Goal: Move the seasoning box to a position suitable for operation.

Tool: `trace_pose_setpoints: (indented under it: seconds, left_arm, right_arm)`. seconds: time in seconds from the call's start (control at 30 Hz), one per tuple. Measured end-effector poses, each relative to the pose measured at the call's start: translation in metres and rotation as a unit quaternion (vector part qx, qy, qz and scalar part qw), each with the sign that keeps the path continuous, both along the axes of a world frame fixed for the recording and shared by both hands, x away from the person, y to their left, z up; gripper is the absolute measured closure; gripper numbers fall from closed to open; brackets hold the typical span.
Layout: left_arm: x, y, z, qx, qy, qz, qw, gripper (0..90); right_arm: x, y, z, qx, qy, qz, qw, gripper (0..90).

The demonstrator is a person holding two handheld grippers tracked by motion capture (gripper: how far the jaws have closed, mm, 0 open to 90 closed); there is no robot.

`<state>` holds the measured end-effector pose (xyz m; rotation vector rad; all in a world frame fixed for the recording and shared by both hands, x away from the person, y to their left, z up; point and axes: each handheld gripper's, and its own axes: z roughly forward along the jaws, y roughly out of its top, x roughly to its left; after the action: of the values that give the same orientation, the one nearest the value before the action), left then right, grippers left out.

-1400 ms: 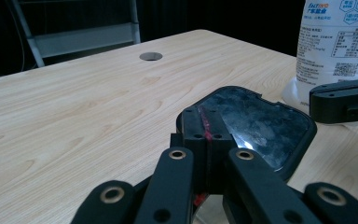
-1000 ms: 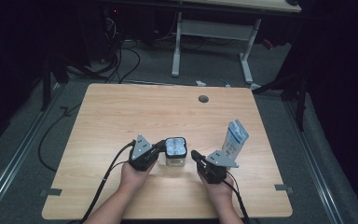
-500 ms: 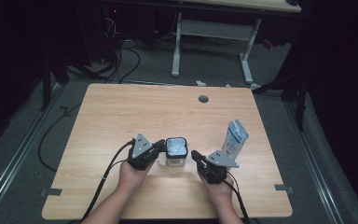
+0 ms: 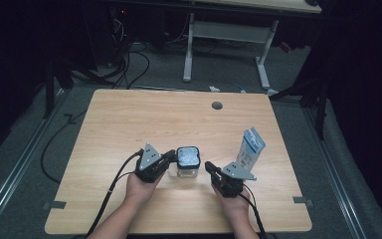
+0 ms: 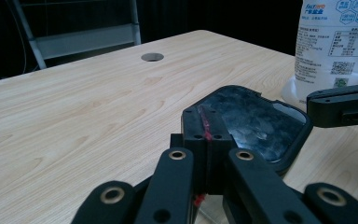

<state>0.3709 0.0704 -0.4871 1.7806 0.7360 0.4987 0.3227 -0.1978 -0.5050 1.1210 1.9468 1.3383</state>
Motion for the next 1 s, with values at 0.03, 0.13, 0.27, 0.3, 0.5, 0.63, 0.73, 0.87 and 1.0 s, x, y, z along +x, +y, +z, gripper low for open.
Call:
trace_pose_setpoints:
  seconds: [0.03,0.13,0.27,0.3,0.5,0.63,0.73,0.87,1.0]
  left_arm:
    - [-0.0002,0.0008,0.0,0.001,0.0,0.001,1.0,90.0]
    - [-0.0004,0.0022,0.0001,0.0,0.001,0.0,1.0,90.0]
    - [-0.0008,0.0022,-0.0003,-0.001,-0.001,0.0,1.0,90.0]
    - [-0.0007,0.0025,-0.0005,-0.001,-0.001,-0.001,1.0,90.0]
    - [-0.0004,0.0026,-0.0008,-0.001,-0.002,0.0,1.0,90.0]
    - [-0.0007,0.0019,-0.0011,0.0,-0.005,0.001,1.0,90.0]
    - [-0.0006,0.0014,-0.0012,0.0,-0.006,0.001,1.0,90.0]
    - [-0.0006,0.0006,-0.0009,0.005,-0.008,0.002,1.0,90.0]
    - [-0.0008,0.0001,-0.0007,0.006,-0.009,0.002,0.9999,90.0]
  right_arm:
    - [0.0,-0.0002,-0.0003,0.0,0.0,0.002,1.0,86.4]
    - [0.0001,-0.0003,-0.0005,0.001,0.0,0.002,1.0,86.4]
    - [0.0004,0.0001,-0.0009,0.002,0.0,0.002,1.0,86.5]
    - [0.0004,0.0004,-0.0011,0.002,0.001,0.002,1.0,86.5]
    - [0.0005,0.0012,-0.0014,0.003,0.002,0.003,1.0,86.5]
    - [0.001,0.0021,-0.0014,0.003,0.001,0.003,1.0,86.5]
    - [0.0013,0.0023,-0.0014,0.003,0.0,0.003,1.0,86.5]
    - [0.0032,0.0025,-0.002,0.005,0.005,0.0,1.0,86.5]
    - [0.0045,0.0026,-0.0021,0.006,0.005,-0.002,1.0,86.5]
